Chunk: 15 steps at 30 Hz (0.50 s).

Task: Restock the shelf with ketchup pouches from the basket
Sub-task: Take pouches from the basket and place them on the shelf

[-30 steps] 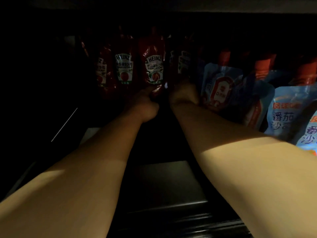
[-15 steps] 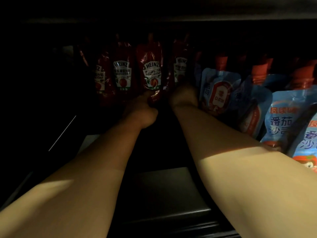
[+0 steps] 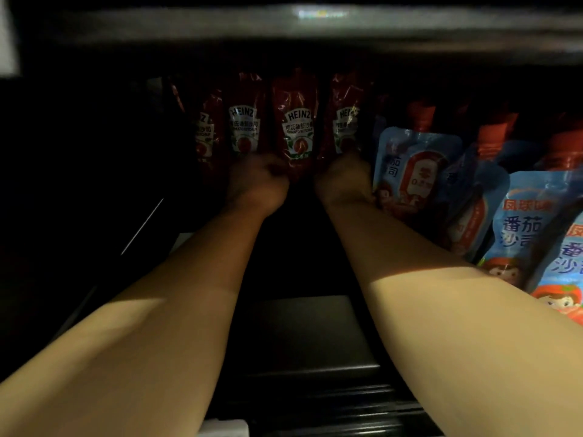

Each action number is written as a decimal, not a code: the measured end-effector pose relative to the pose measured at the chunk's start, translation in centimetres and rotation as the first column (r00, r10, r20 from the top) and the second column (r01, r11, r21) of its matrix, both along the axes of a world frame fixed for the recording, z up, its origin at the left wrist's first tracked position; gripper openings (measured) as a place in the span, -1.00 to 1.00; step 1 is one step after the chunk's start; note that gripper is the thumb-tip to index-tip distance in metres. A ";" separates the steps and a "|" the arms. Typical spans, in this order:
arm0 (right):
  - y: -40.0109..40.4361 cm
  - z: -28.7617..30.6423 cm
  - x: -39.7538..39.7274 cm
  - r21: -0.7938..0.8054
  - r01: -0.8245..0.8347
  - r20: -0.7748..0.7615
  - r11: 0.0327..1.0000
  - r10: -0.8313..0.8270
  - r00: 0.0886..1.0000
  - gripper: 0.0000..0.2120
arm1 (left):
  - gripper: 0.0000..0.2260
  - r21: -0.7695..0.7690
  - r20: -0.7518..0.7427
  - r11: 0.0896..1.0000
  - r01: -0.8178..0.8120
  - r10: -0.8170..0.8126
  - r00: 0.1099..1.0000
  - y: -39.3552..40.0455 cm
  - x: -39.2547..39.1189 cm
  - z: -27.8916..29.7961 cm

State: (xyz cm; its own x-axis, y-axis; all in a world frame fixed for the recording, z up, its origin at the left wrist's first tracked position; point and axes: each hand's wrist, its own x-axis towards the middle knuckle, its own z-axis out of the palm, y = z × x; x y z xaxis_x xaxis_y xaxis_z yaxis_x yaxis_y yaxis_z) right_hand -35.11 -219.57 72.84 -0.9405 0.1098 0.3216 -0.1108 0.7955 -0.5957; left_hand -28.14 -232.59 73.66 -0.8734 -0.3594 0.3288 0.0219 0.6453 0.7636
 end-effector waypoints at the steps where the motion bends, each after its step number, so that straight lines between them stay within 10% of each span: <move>1: -0.1 -0.1 0.3 -0.043 -0.008 -0.021 0.999 0.007 1.000 -0.43 | -0.71 0.031 -0.094 0.992 -0.121 0.123 0.988 -0.6 0.2 0.3; 7: -1.2 -0.2 1.6 -0.152 -0.059 -0.008 0.987 0.059 0.998 -0.01 | 0.05 0.213 0.016 0.916 -0.339 0.344 0.939 -2.6 -0.1 -0.4; 12: -1.4 -0.5 0.4 -0.358 -0.167 -0.081 0.919 0.147 0.986 -0.27 | 0.11 0.243 0.036 0.908 -0.340 0.342 0.939 -2.6 -1.2 -0.9; 15: -1.7 -0.3 0.2 -0.377 -0.148 -0.053 0.914 0.138 0.989 -0.02 | 0.08 0.215 0.039 0.901 -0.377 0.377 0.925 -3.0 -1.6 -1.0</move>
State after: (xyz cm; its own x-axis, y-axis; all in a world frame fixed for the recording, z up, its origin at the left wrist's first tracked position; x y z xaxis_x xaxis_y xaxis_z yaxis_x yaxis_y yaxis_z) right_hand -34.88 -221.24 72.54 -0.9476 0.0931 0.3055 -0.2247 0.4853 -0.8450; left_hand -29.73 -235.58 72.64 -0.6574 -0.7237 0.2099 -0.1873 0.4267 0.8848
